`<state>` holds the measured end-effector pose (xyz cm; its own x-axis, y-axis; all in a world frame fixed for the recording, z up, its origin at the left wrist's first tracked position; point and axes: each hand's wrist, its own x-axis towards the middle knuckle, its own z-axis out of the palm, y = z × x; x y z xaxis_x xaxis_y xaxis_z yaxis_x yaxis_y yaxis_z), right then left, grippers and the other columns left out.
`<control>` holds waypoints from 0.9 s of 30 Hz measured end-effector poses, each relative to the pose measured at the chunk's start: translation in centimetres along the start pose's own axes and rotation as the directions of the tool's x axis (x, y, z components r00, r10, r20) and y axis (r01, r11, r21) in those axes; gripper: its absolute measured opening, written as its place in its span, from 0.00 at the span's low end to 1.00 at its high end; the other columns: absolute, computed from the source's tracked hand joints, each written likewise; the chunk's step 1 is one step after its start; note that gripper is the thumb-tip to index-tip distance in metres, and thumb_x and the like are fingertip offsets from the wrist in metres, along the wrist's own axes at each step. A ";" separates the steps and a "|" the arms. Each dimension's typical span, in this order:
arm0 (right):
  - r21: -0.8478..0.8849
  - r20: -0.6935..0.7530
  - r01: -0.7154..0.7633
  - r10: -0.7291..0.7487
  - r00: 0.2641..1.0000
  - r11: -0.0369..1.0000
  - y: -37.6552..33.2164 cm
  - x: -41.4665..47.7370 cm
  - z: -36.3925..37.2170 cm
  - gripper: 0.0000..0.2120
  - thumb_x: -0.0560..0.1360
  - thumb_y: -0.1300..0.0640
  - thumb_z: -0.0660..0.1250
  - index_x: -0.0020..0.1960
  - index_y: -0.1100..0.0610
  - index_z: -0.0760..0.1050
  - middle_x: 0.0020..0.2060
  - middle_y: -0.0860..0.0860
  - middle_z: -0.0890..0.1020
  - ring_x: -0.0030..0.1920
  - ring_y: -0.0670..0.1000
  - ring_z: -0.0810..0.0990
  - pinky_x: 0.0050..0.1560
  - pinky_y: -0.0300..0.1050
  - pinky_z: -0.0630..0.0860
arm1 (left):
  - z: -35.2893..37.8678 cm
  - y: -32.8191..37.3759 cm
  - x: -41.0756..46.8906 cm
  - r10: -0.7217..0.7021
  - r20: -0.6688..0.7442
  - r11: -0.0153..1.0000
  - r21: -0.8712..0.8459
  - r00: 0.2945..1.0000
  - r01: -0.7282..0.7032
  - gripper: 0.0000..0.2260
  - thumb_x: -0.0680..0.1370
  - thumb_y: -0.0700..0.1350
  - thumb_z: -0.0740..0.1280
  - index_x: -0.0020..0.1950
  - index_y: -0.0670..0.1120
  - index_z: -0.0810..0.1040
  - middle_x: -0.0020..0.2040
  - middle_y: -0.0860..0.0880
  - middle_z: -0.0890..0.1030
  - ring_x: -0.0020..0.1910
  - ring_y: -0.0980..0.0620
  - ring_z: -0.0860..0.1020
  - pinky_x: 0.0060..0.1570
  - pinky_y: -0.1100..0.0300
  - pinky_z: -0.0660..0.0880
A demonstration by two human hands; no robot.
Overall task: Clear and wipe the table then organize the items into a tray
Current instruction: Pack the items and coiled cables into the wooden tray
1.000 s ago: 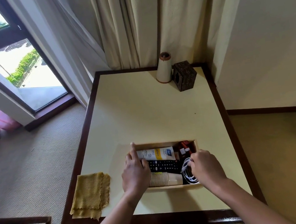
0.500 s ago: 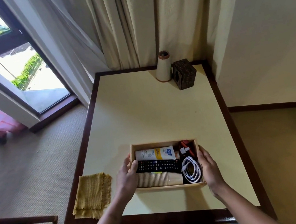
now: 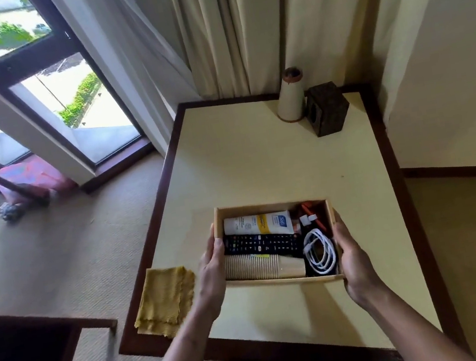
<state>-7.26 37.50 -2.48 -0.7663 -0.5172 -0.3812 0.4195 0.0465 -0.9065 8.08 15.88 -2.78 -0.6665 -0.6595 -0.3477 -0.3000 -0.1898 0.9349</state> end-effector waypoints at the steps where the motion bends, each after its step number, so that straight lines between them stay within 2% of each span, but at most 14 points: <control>1: 0.004 0.020 0.012 -0.012 1.000 1.000 -0.7 1.0 0.4 0.21 0.85 0.43 0.50 0.77 0.40 0.66 0.68 0.42 0.79 0.68 0.46 0.77 0.67 0.53 0.72 | -0.4 0.7 0.8 0.018 0.000 1.000 0.006 1.000 -0.018 0.20 0.87 0.55 0.55 0.80 0.63 0.64 0.71 0.54 0.78 0.68 0.52 0.76 0.64 0.53 0.75; 3: 0.007 0.038 0.051 -0.051 0.998 0.999 -2.4 3.5 1.8 0.20 0.86 0.44 0.50 0.76 0.41 0.66 0.67 0.43 0.80 0.67 0.46 0.79 0.66 0.52 0.73 | -1.1 2.5 3.2 0.062 -0.003 0.998 0.020 0.998 -0.062 0.21 0.85 0.59 0.56 0.79 0.65 0.64 0.69 0.51 0.79 0.67 0.48 0.77 0.65 0.45 0.75; 4: 0.009 0.036 0.061 -0.061 0.997 0.998 -3.3 4.8 2.6 0.20 0.86 0.44 0.50 0.76 0.41 0.67 0.66 0.43 0.81 0.66 0.46 0.79 0.65 0.52 0.74 | -1.4 3.7 4.5 0.072 -0.007 0.997 0.035 0.997 -0.072 0.22 0.84 0.59 0.56 0.79 0.65 0.65 0.69 0.51 0.79 0.66 0.48 0.77 0.65 0.45 0.75; 8: 0.055 0.039 0.063 -0.065 0.997 0.997 -5.9 10.5 6.3 0.19 0.86 0.44 0.51 0.74 0.41 0.69 0.62 0.46 0.83 0.62 0.49 0.82 0.59 0.53 0.78 | -3.0 7.6 10.9 0.122 0.011 0.990 0.068 0.992 -0.122 0.20 0.88 0.50 0.53 0.80 0.61 0.64 0.63 0.52 0.81 0.59 0.55 0.79 0.49 0.62 0.75; 10: 0.073 0.007 0.057 -0.058 0.998 0.996 -7.1 14.4 8.5 0.19 0.86 0.45 0.52 0.74 0.41 0.69 0.61 0.46 0.84 0.60 0.49 0.83 0.56 0.52 0.79 | -4.1 9.5 15.0 0.132 0.020 0.988 0.080 0.991 -0.133 0.19 0.88 0.50 0.53 0.79 0.61 0.65 0.63 0.52 0.81 0.58 0.58 0.80 0.46 0.67 0.75; 13: 0.076 -0.019 0.043 -0.042 0.999 0.996 -8.8 20.9 11.6 0.19 0.85 0.42 0.54 0.73 0.41 0.70 0.60 0.49 0.85 0.60 0.53 0.84 0.62 0.57 0.78 | -5.5 11.7 22.6 0.123 0.009 0.989 0.080 0.992 -0.123 0.18 0.88 0.54 0.54 0.78 0.61 0.67 0.64 0.54 0.79 0.63 0.53 0.77 0.52 0.59 0.74; 17: 0.131 -0.076 -0.008 0.018 0.997 0.991 -10.0 29.5 14.6 0.22 0.83 0.38 0.56 0.74 0.42 0.70 0.61 0.50 0.85 0.60 0.54 0.84 0.66 0.60 0.76 | -6.9 13.2 32.1 0.131 0.010 0.986 0.100 0.991 -0.131 0.18 0.86 0.58 0.56 0.77 0.65 0.68 0.67 0.58 0.78 0.65 0.55 0.75 0.66 0.50 0.73; 20: 0.153 -0.095 -0.063 0.078 0.992 0.986 -9.9 35.0 16.2 0.26 0.81 0.36 0.57 0.76 0.44 0.69 0.61 0.51 0.84 0.61 0.55 0.84 0.67 0.62 0.75 | -7.5 13.3 37.6 0.149 0.004 0.983 0.105 0.989 -0.148 0.18 0.87 0.58 0.56 0.77 0.62 0.70 0.67 0.57 0.79 0.65 0.56 0.76 0.61 0.56 0.74; 22: 0.128 -0.098 -0.044 0.057 0.994 0.991 -9.9 37.6 17.2 0.23 0.84 0.39 0.55 0.75 0.44 0.69 0.61 0.50 0.84 0.62 0.54 0.83 0.68 0.60 0.75 | -7.7 13.2 40.6 0.161 -0.011 0.984 0.084 0.987 -0.160 0.17 0.87 0.57 0.57 0.74 0.61 0.74 0.66 0.56 0.80 0.64 0.57 0.77 0.57 0.61 0.74; 23: 0.114 -0.096 -0.028 0.039 0.995 0.993 -10.0 38.6 17.7 0.21 0.85 0.42 0.53 0.74 0.45 0.70 0.61 0.50 0.84 0.62 0.54 0.83 0.67 0.59 0.75 | -7.8 13.2 41.7 0.174 -0.018 0.982 0.078 0.985 -0.172 0.15 0.86 0.58 0.57 0.72 0.62 0.74 0.66 0.55 0.80 0.64 0.58 0.77 0.57 0.61 0.74; 27: 0.083 -0.129 -0.036 0.047 0.991 0.996 -10.4 42.3 19.0 0.19 0.86 0.44 0.51 0.71 0.45 0.73 0.59 0.50 0.85 0.59 0.52 0.84 0.56 0.51 0.79 | -7.8 12.8 46.3 0.185 -0.012 0.978 0.101 0.983 -0.182 0.12 0.87 0.57 0.57 0.68 0.67 0.75 0.65 0.56 0.81 0.63 0.58 0.78 0.61 0.59 0.74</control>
<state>-34.78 -1.11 -5.76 -0.8019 -0.4003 -0.4435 0.4862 -0.0059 -0.8738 -21.26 -22.73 -6.38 -0.7022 -0.6918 -0.1684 -0.2404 0.0078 0.9706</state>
